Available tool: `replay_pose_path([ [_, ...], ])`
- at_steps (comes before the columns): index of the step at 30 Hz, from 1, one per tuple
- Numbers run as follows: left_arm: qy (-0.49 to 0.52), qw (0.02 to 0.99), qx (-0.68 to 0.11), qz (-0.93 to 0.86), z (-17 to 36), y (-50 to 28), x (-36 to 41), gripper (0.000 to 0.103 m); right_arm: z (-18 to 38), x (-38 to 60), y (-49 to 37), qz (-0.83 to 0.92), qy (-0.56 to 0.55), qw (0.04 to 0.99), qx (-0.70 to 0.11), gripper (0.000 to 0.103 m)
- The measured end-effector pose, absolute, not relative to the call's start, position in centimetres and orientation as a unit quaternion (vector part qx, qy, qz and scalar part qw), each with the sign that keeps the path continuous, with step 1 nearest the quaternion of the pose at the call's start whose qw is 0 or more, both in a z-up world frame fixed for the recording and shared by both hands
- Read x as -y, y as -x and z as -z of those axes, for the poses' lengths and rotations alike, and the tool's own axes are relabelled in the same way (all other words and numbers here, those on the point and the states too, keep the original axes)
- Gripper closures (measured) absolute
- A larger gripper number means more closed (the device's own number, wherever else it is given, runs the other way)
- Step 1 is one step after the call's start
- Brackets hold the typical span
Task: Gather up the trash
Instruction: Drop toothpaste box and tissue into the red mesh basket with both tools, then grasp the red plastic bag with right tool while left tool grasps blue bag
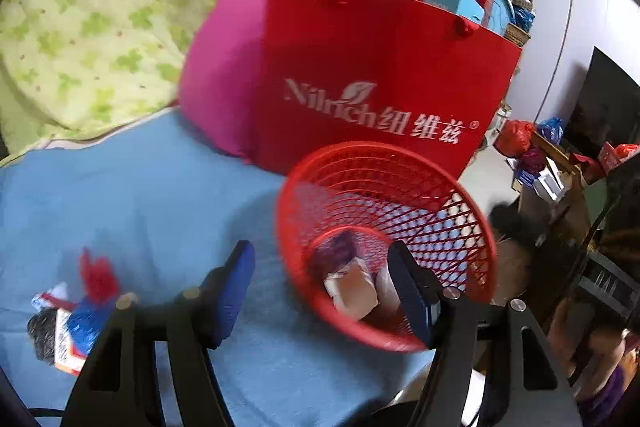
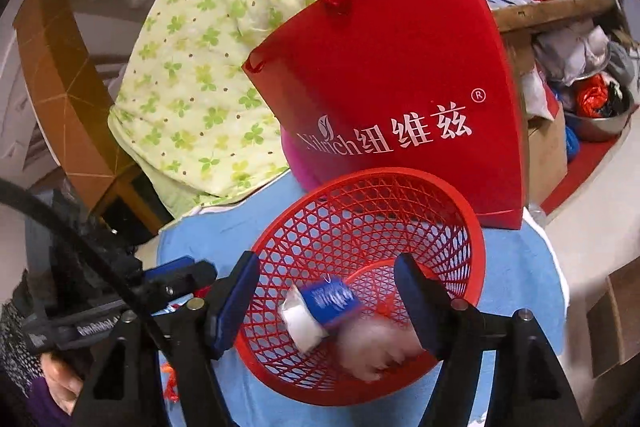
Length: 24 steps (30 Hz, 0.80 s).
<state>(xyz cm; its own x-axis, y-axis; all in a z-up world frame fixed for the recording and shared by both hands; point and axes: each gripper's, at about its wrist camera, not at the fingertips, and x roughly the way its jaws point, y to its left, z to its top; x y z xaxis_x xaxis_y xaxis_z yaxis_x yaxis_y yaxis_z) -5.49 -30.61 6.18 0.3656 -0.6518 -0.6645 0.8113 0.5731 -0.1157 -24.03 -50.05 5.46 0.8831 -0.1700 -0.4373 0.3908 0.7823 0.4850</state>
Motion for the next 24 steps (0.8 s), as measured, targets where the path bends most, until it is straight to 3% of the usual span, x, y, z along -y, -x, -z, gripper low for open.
replay_pose_path([
  [13,-0.043,0.920,-0.342,0.185,-0.2,0.7,4.7,0.030,-9.6,36.8,19.6,0.014,-0.182,0.972,-0.150,0.030],
  [18,-0.027,0.929,-0.355,0.103,2.1,-0.3,-1.6,0.030,-7.0,31.3,14.6,-0.050,-0.180,0.959,-0.212,0.030],
  [24,-0.029,0.930,-0.353,0.098,3.8,-0.4,-1.7,0.030,-1.0,26.6,8.1,-0.114,-0.208,0.911,-0.338,0.030],
])
